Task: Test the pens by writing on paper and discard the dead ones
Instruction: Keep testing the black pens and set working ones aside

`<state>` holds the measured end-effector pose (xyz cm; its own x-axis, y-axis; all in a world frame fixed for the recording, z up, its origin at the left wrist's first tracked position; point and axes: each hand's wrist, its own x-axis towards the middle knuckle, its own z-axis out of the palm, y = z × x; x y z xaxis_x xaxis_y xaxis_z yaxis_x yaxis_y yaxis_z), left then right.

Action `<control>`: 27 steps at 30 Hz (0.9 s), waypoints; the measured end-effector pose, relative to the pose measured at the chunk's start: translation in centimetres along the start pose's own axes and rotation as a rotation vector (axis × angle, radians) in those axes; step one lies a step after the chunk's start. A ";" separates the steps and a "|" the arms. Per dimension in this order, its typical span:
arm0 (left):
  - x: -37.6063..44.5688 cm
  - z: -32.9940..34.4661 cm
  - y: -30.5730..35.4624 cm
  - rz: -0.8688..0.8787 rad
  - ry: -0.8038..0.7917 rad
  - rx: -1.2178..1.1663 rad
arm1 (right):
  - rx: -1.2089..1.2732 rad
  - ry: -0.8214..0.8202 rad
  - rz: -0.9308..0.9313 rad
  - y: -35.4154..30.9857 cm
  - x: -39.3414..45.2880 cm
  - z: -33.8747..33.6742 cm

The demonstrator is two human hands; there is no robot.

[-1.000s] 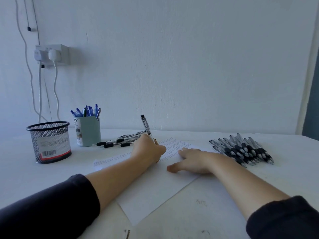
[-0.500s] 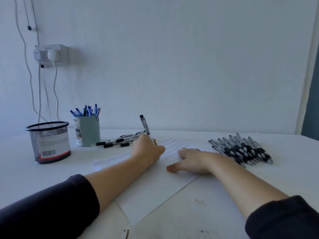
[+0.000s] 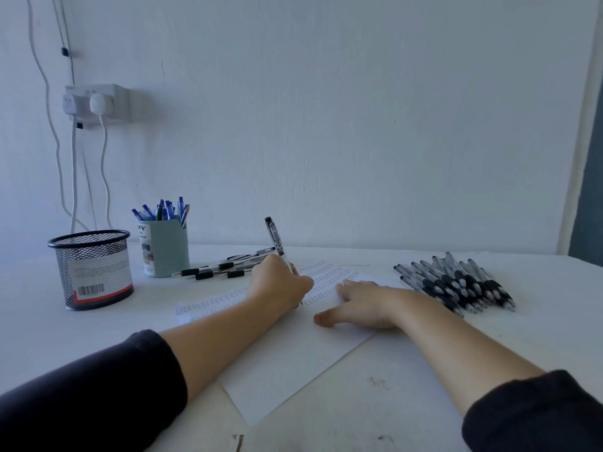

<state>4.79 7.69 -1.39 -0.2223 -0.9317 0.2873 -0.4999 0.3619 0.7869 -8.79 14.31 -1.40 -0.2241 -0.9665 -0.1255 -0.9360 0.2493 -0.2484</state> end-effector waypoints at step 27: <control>-0.3 0.0 0.3 0.010 -0.032 -0.023 | -0.009 -0.002 0.012 0.2 0.5 0.2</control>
<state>4.69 8.11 -1.25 -0.2541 -0.9263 0.2782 -0.4785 0.3704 0.7961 -9.02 13.90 -1.65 -0.2344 -0.9634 -0.1303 -0.9357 0.2599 -0.2384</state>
